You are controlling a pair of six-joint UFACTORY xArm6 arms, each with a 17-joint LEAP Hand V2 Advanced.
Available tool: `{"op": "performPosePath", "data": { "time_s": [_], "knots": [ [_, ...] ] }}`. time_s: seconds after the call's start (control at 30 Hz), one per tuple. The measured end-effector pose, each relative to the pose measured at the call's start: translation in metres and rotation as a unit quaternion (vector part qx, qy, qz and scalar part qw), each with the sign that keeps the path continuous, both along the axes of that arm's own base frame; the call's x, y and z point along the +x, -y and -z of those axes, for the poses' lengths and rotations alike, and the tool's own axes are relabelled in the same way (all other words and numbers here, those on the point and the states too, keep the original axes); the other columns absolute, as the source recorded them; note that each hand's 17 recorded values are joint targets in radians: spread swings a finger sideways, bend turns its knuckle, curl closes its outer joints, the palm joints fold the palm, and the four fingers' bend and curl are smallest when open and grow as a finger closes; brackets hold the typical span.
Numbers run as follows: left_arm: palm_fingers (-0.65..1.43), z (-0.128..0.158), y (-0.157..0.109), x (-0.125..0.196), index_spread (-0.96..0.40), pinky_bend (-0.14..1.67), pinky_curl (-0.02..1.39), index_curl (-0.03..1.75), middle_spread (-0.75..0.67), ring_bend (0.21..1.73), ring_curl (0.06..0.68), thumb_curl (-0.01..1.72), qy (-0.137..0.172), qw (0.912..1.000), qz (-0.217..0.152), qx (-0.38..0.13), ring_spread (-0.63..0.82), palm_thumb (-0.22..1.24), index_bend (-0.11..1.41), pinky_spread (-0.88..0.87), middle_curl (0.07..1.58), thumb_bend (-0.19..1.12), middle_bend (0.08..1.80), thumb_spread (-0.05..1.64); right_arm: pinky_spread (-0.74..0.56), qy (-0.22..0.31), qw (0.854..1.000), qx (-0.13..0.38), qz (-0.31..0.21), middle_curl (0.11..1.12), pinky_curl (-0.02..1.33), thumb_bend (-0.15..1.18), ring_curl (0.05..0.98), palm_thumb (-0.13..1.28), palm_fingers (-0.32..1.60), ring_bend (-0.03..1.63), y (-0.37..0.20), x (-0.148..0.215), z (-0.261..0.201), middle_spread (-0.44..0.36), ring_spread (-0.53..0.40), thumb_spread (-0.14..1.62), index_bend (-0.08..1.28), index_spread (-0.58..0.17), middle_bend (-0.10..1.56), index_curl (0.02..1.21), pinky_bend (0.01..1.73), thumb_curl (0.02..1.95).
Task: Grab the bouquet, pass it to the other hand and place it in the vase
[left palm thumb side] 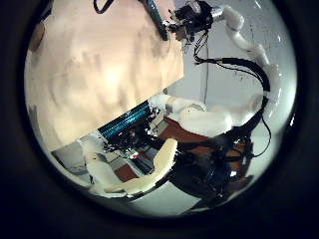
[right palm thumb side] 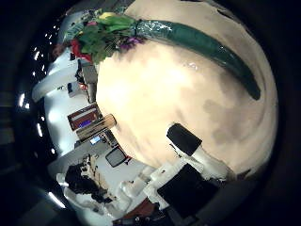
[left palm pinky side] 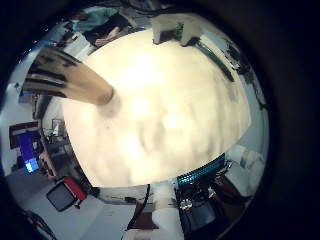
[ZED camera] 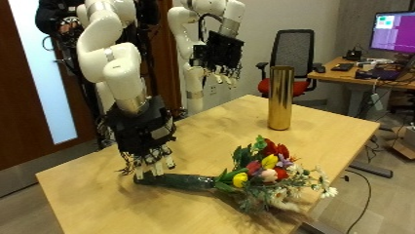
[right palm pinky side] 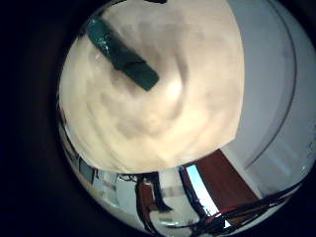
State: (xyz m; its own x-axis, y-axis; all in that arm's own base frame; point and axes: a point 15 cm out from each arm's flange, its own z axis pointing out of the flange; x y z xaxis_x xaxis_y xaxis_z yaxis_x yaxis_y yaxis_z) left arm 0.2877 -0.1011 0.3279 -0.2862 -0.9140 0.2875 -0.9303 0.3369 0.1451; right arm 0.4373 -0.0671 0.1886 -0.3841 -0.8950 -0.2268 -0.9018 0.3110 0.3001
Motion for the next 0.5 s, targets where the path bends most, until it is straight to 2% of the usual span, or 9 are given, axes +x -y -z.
{"op": "performPosePath", "data": {
  "time_s": [0.5],
  "knots": [
    [0.03,-0.001,0.002,0.009,0.19,0.19,0.30,0.37,0.51,0.35,0.227,0.32,-0.002,1.0000,0.001,0.001,0.62,0.28,0.19,0.57,0.26,-0.03,0.18,0.82,0.20,-0.015,1.000,-0.013,0.013,0.39,0.31,-0.02,0.289,0.64,0.18,0.69,0.010,0.008,0.043,0.159,0.060,1.05,0.15,-0.057,0.41,0.23,0.43,0.37]
  ]
}}
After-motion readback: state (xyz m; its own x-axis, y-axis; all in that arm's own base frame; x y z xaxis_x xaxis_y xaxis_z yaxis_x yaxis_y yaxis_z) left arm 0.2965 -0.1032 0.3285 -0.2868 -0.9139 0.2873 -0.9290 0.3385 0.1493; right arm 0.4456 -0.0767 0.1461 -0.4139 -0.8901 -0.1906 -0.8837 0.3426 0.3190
